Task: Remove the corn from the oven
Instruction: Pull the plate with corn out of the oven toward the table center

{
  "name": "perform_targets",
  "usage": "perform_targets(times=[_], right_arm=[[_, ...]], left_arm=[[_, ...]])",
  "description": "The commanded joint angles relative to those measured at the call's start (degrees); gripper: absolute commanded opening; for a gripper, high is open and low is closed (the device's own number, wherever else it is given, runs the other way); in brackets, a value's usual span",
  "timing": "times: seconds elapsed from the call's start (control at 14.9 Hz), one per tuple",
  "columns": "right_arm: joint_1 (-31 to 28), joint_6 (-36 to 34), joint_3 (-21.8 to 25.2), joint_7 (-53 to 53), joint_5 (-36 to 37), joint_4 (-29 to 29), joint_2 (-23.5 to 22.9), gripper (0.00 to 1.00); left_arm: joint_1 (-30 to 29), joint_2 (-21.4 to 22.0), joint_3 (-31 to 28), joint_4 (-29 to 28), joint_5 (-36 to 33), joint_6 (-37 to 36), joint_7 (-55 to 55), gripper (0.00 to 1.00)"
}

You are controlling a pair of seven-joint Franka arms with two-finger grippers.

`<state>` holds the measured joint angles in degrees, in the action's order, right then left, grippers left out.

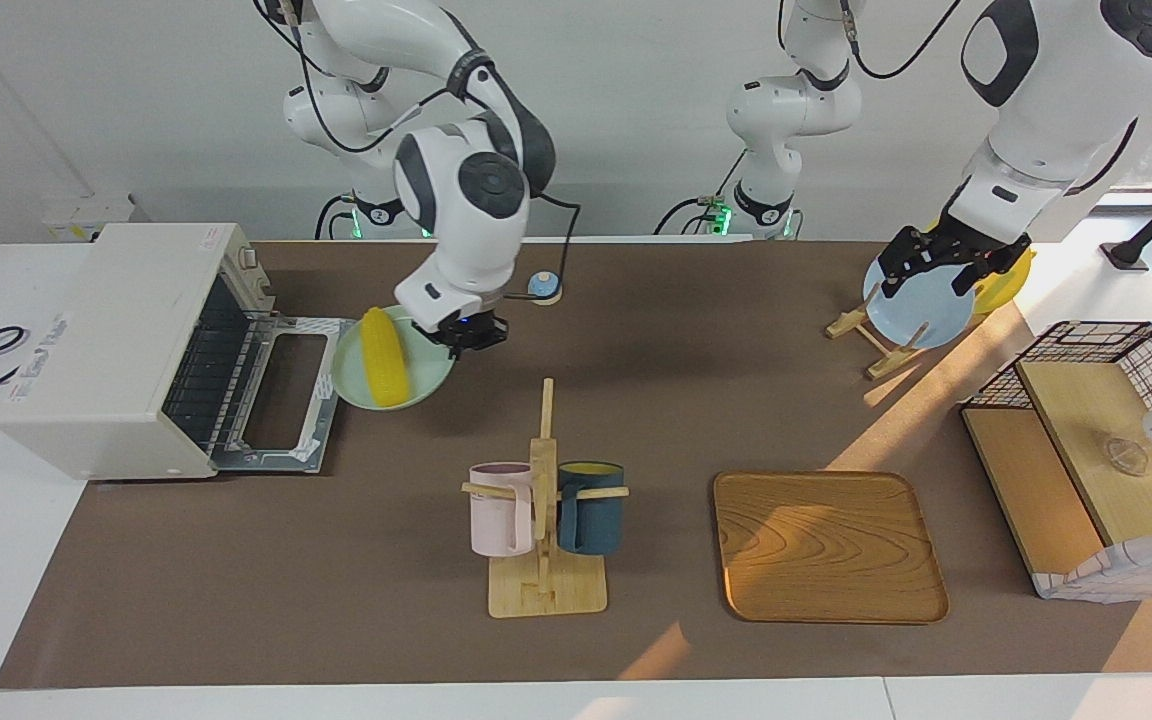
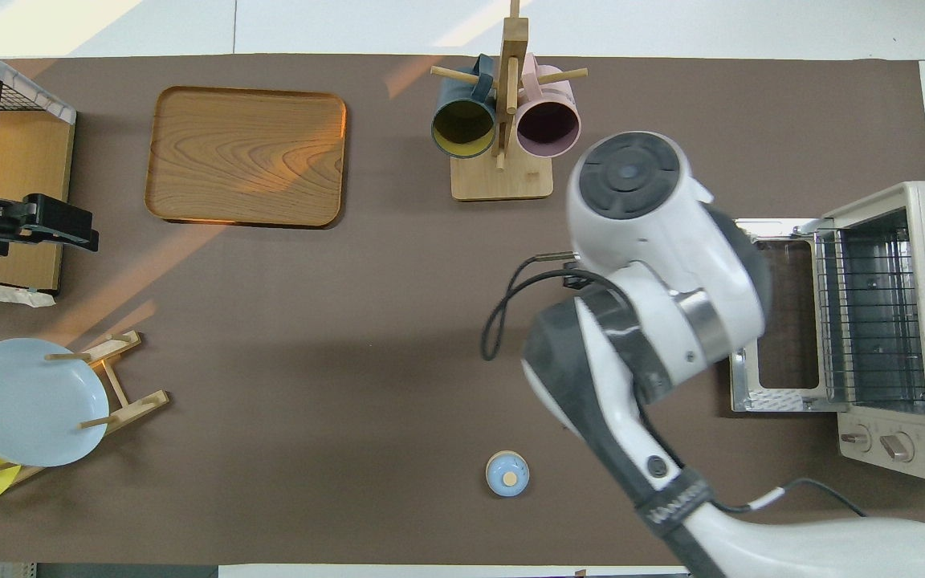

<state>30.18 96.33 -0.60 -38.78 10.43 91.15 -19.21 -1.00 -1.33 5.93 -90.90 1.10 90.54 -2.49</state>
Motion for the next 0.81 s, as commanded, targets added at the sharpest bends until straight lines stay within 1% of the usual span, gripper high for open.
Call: perform_targets(times=[0.0,0.13,0.27,0.34,0.47,0.54,0.61,0.67,0.74], right_arm=[[4.7,0.1,-0.2,-11.3,-0.3,-11.0,-11.5,0.00],[5.3,8.3,-1.4,-16.3,-5.1,-9.2,-11.5,0.00],[8.3,14.6,-2.2,-20.8,-5.9,-5.7,-11.5,0.00],[8.7,17.8,-2.3,-23.0,-6.4,-4.1,-11.5,0.00],[8.5,22.3,-2.4,-25.6,-8.6,-3.3,-11.5,0.00],[8.1,22.8,-2.3,-25.6,-9.4,-3.7,-11.5,0.32],[7.6,22.6,-2.3,-25.6,-9.0,-4.3,-11.5,0.36],[7.5,21.5,-2.1,-25.1,-8.3,-5.6,-11.4,0.46],[7.2,20.0,-1.8,-24.2,-8.0,-6.5,-10.6,0.51]], left_arm=[[0.2,0.8,0.2,-0.8,-0.3,1.7,-0.3,1.00],[0.3,0.8,0.4,-1.0,-0.2,2.4,-0.2,1.00],[0.6,0.9,0.5,-1.6,0.1,3.2,-0.2,1.00],[0.6,0.9,0.7,-2.0,0.2,3.7,-0.2,1.00],[2.0,0.9,0.7,-2.3,0.5,4.2,-0.2,1.00],[2.4,0.8,0.7,-2.3,1.1,4.4,-0.2,1.00],[3.2,0.8,0.6,-2.3,1.4,4.5,-0.2,1.00],[3.5,0.8,0.7,-2.4,1.7,4.6,-0.2,1.00],[3.5,0.8,0.7,-2.9,2.2,5.2,-0.3,1.00]])
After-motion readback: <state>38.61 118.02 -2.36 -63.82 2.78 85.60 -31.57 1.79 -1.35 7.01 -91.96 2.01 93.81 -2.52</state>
